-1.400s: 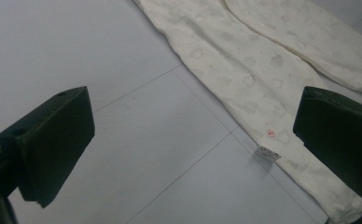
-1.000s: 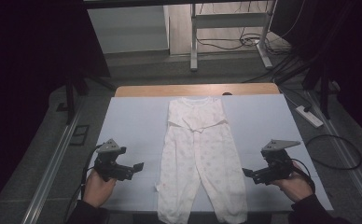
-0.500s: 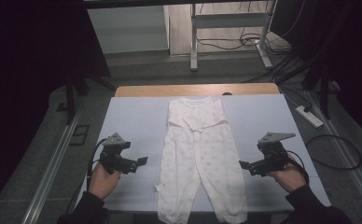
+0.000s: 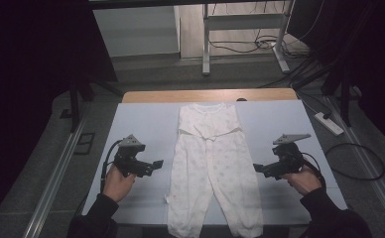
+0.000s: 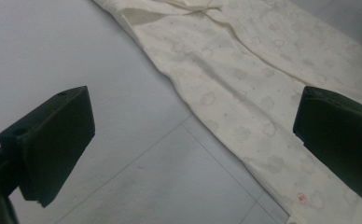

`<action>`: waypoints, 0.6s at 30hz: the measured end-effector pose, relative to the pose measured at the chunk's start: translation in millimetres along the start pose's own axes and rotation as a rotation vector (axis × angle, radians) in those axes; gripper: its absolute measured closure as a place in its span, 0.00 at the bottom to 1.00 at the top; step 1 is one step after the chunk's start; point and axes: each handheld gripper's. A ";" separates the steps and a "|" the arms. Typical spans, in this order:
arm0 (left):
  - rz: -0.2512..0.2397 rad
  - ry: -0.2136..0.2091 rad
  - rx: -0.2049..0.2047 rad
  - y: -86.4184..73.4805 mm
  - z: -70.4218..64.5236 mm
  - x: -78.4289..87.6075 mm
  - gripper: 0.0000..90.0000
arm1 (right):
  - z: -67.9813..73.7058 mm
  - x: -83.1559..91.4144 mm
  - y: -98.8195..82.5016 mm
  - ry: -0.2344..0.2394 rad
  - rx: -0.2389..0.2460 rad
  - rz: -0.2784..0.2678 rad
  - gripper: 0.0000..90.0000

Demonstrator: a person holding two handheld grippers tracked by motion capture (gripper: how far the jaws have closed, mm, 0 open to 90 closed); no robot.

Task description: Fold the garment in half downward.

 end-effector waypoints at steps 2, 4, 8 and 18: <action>0.001 -0.001 -0.001 2.6 1.2 -2.6 0.00 | -1.3 -1.3 2.4 0.001 -0.002 -0.003 0.00; 0.007 -0.003 -0.007 5.2 2.2 -5.2 0.00 | -2.3 -3.1 4.6 0.011 -0.002 -0.004 0.00; 0.018 -0.006 -0.023 9.9 4.8 -9.9 0.00 | -2.6 -7.8 8.1 0.017 0.011 0.007 0.00; 0.014 -0.019 0.001 19.3 15.3 -18.4 0.00 | -7.3 -15.8 20.3 0.010 0.002 0.009 0.00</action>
Point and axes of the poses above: each handheld gripper's, and its own axes: x roughly backward along the jaws, y roughly out of its top, z roughly to its left
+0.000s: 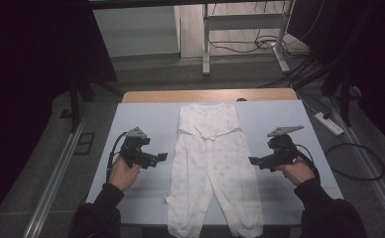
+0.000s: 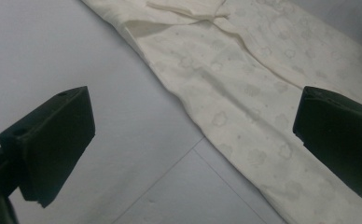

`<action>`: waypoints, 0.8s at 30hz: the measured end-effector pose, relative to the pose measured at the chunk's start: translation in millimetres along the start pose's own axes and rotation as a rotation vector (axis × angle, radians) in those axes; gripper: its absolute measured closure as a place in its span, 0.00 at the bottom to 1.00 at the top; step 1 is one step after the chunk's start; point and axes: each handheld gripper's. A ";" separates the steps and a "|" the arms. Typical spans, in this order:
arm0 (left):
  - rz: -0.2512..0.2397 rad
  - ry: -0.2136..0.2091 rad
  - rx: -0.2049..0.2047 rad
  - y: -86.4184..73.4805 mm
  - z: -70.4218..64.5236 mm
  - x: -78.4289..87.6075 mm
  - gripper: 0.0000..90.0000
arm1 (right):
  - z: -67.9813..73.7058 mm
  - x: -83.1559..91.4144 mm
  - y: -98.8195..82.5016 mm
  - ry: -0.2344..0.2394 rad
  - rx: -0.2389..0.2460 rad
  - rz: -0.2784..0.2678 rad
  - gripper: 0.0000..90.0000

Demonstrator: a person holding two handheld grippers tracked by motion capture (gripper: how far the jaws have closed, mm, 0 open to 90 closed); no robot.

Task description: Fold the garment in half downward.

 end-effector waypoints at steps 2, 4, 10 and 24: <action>-0.002 0.001 0.001 2.4 1.7 -1.4 0.00 | -2.0 -2.3 2.2 0.002 -0.010 -0.003 0.00; -0.005 0.001 0.000 5.0 3.1 -3.2 0.00 | -4.2 -5.1 3.9 0.008 -0.027 -0.004 0.00; 0.014 0.008 -0.011 12.7 5.6 -11.9 0.00 | -7.6 -12.6 9.9 -0.003 -0.025 0.000 0.00; 0.044 0.014 0.005 34.0 15.4 -29.3 0.00 | -13.4 -28.2 26.9 -0.033 -0.015 0.012 0.00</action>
Point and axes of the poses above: each handheld gripper's, and its own axes: x roughly backward along the jaws, y roughly out of its top, z roughly to its left
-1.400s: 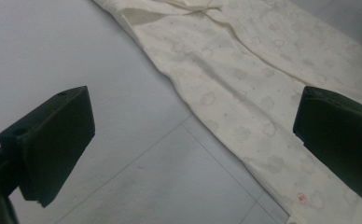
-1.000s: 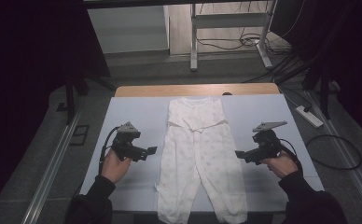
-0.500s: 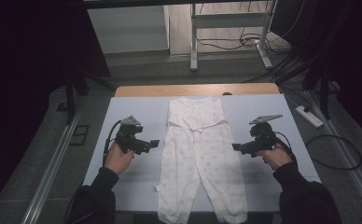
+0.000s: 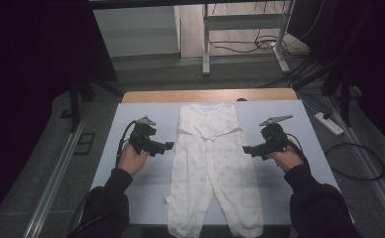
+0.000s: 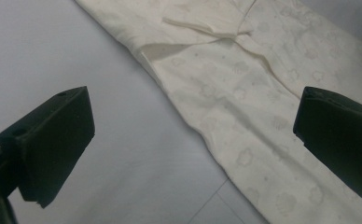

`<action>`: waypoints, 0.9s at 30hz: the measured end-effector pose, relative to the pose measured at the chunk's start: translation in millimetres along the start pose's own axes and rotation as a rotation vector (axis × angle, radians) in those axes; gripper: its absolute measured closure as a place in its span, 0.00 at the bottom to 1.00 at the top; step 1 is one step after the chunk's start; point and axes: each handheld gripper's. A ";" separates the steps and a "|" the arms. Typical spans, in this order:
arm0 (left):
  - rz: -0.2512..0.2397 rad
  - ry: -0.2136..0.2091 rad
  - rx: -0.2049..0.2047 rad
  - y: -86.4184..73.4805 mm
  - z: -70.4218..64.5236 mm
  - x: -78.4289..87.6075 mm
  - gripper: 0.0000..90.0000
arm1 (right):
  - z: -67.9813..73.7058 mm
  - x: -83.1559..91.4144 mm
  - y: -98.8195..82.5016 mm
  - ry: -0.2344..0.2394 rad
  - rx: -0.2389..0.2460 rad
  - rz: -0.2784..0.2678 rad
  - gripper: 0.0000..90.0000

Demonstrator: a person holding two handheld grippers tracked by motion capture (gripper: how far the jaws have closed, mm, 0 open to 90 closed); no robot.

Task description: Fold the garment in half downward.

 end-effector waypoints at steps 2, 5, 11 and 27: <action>0.009 0.001 -0.006 2.8 1.5 -3.2 0.00 | -1.7 -2.1 3.4 -0.003 -0.002 -0.002 0.00; 0.020 0.002 -0.006 6.5 2.8 -8.6 0.00 | -4.0 -5.0 7.2 -0.006 -0.006 -0.006 0.00; 0.030 0.010 -0.012 12.5 7.4 -16.4 0.00 | -10.4 -13.1 15.0 -0.002 -0.028 -0.004 0.00; 0.028 0.012 0.013 25.4 22.3 -29.8 0.00 | -22.1 -29.7 32.2 0.001 -0.058 0.010 0.00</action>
Point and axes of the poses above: each handheld gripper's, and its own axes: x roughly backward along the jaws, y roughly out of its top, z roughly to its left
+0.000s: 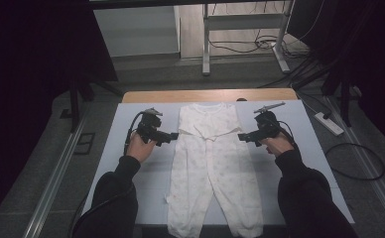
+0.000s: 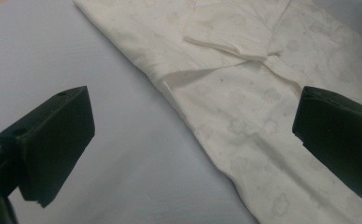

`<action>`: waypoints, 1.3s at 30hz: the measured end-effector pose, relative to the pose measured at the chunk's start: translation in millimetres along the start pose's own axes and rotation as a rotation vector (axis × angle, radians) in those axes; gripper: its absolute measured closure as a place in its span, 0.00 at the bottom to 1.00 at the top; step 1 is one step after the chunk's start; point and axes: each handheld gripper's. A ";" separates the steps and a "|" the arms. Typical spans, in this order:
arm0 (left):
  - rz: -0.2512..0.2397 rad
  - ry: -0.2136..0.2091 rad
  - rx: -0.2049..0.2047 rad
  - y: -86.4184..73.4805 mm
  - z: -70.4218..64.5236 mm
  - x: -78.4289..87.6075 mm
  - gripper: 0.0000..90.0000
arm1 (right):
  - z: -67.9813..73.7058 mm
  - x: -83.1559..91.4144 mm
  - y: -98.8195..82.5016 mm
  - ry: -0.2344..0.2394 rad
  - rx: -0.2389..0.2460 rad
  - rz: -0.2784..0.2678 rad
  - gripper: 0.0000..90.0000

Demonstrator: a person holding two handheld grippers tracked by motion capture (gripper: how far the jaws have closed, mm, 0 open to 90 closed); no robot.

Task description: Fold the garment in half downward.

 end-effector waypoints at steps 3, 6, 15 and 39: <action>0.003 -0.004 0.006 3.0 2.4 -3.6 0.00 | -0.9 -3.4 4.1 0.004 -0.010 0.001 0.00; 0.007 0.001 0.007 6.0 4.9 -6.5 0.00 | -1.5 -8.4 8.3 0.003 -0.008 0.010 0.00; 0.013 0.005 0.031 12.2 13.4 -14.6 0.00 | -6.4 -25.0 15.5 0.000 0.012 0.038 0.00; 0.055 0.082 0.015 34.1 35.1 -49.6 0.00 | -29.2 -59.7 43.4 -0.052 -0.027 0.104 0.00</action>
Point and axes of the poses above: each handheld gripper's, and its own axes: x roughly backward along the jaws, y roughly out of its top, z roughly to its left
